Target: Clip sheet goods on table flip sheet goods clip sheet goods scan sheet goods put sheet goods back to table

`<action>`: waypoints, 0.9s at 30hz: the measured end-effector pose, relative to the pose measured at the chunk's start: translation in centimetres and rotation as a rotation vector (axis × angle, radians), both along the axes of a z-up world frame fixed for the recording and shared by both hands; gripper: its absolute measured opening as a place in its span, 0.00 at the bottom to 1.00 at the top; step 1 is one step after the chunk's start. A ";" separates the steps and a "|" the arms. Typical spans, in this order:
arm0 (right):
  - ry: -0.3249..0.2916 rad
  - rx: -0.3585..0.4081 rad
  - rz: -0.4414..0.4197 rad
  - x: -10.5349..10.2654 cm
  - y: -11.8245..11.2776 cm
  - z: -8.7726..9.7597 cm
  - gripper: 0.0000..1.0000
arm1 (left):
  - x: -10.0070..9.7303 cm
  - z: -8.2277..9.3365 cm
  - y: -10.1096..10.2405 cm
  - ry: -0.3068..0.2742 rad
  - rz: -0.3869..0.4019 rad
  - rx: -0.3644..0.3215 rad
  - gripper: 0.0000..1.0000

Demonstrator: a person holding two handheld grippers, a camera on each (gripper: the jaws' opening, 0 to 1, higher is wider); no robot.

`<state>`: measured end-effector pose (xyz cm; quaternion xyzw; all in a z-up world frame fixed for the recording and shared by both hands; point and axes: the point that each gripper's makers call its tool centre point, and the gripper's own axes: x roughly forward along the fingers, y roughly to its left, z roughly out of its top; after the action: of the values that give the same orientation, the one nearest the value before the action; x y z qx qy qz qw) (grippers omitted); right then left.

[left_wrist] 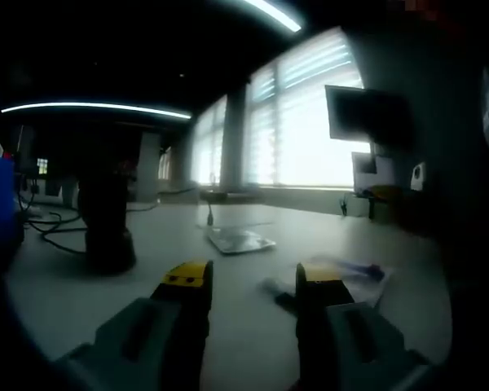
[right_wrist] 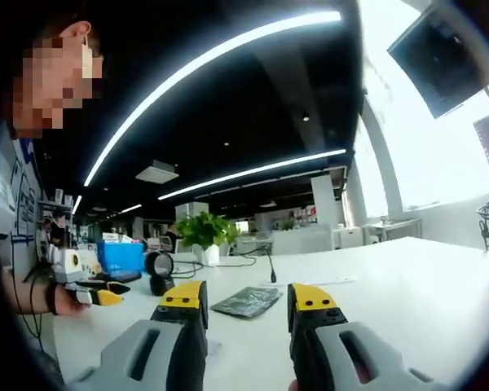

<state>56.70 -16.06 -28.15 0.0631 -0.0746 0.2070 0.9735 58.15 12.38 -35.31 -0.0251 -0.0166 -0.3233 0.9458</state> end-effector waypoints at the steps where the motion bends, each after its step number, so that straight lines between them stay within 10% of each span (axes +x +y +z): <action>1: 0.002 -0.004 0.008 0.0 0.5 0.3 0.33 | 0.0 0.0 0.0 0.000 -0.001 -0.003 0.33; 5: 0.004 -0.025 0.057 -0.2 2.9 1.0 0.36 | 0.0 0.0 0.0 0.000 0.000 -0.002 0.33; 18: -0.096 -0.480 0.206 -2.0 12.1 -2.0 0.44 | 0.0 0.0 0.0 -0.001 -0.001 -0.004 0.33; 27: -0.112 -0.531 0.246 -2.5 14.4 -2.8 0.45 | -0.1 0.1 0.0 -0.002 -0.002 -0.009 0.33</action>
<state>54.20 -1.61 -30.96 -0.1968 -0.0631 0.3387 0.9179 58.10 12.39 -35.19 -0.0293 -0.0189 -0.3242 0.9453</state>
